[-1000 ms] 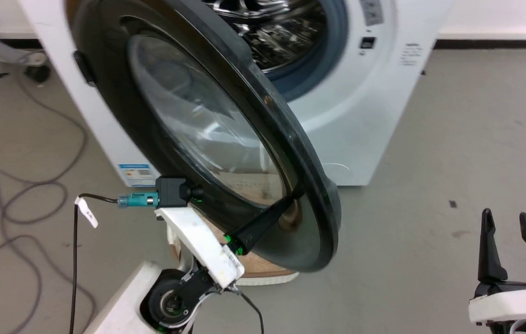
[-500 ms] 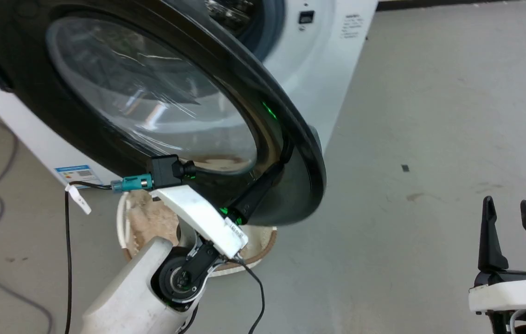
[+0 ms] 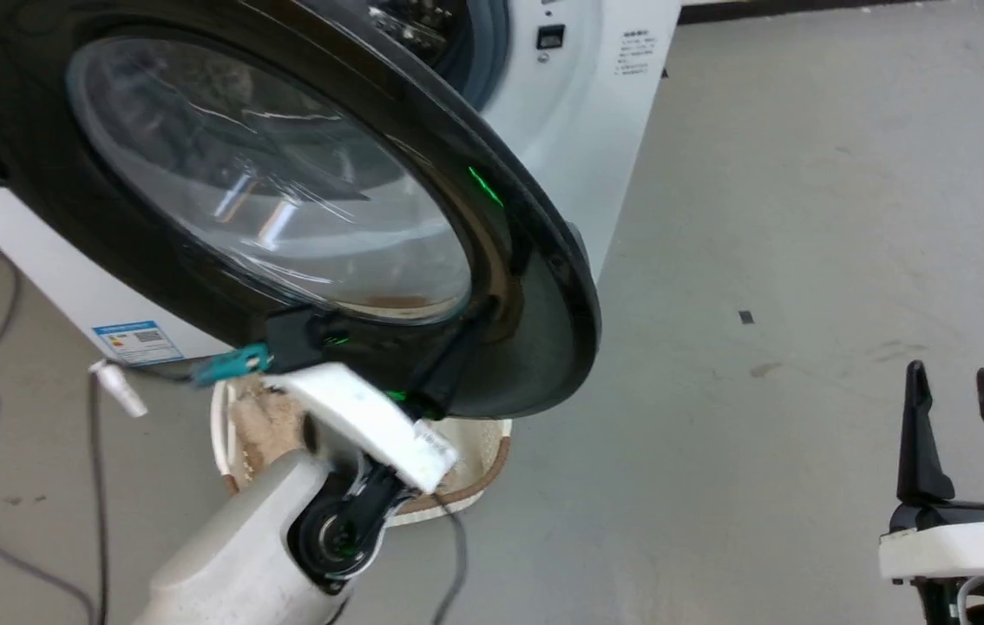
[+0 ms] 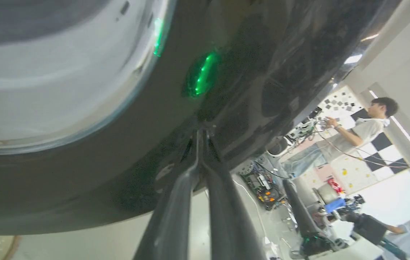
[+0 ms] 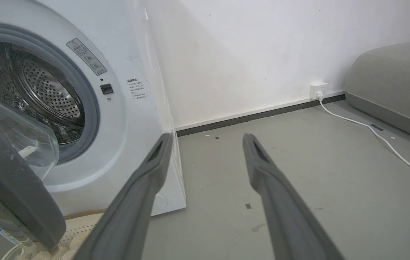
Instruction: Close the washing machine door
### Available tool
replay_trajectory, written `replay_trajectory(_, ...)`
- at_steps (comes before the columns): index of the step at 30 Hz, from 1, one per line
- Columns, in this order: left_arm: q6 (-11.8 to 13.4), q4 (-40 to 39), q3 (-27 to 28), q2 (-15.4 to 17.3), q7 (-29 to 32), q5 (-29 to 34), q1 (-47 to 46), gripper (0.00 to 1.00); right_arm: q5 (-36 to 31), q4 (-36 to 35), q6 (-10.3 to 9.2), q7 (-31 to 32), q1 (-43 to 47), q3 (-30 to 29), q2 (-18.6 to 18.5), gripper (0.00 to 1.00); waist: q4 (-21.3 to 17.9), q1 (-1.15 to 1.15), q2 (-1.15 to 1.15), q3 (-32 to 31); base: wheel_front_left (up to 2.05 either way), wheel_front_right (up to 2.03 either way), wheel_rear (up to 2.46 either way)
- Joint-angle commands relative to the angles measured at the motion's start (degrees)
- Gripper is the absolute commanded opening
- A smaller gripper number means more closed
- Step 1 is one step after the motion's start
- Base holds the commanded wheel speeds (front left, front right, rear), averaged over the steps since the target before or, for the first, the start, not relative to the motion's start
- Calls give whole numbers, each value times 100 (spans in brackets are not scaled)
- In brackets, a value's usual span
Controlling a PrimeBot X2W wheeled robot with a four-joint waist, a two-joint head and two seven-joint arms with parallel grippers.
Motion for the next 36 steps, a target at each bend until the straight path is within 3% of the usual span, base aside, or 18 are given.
replay_trajectory(1,-25,178,-85,144,-372,360,-82,100,78,-90,5,-25,-48,-8,1,100,109,0,0,-97,0,0,0)
replay_trajectory(3,-22,476,-112,236,-672,873,-128,100,163,-197,5,-25,-65,-59,1,100,209,0,0,-163,0,0,0)
replay_trajectory(6,311,786,396,152,-809,1823,-200,100,298,-394,5,-25,-105,-119,1,100,380,0,0,-240,0,0,0)
replay_trajectory(11,1103,69,1947,-214,-816,3927,281,100,432,-812,5,-25,-258,-101,1,100,638,0,0,-293,0,0,0)
replay_trajectory(12,1103,69,1947,-214,-816,3927,281,100,432,-812,5,-25,-258,-101,1,100,638,0,0,-293,0,0,0)
replay_trajectory(17,1599,-695,2678,-332,-817,5525,904,100,567,-1233,5,-25,-533,183,1,100,821,0,0,-325,0,0,0)
replay_trajectory(22,2030,-1339,3160,-428,-817,6417,1455,100,607,-1748,5,-25,-883,549,1,100,987,0,0,-326,0,0,0)
replay_trajectory(26,2116,-1665,3451,-560,-817,6648,1876,100,534,-2061,5,-25,-1113,929,1,99,1132,0,0,-303,0,0,0)
replay_trajectory(27,2114,-1707,3508,-596,-817,6673,1987,100,493,-2123,5,-25,-1159,1050,1,36,1166,0,0,-300,0,0,0)
replay_trajectory(28,2108,-1728,3556,-635,-818,6696,2103,100,463,-2159,5,-25,-1193,1219,1,0,1203,0,0,-300,0,0,0)
replay_trajectory(36,1851,-1762,3847,-896,-818,6860,2644,100,526,-2148,5,-25,-1364,2651,-566,0,1463,0,0,-289,0,0,0)
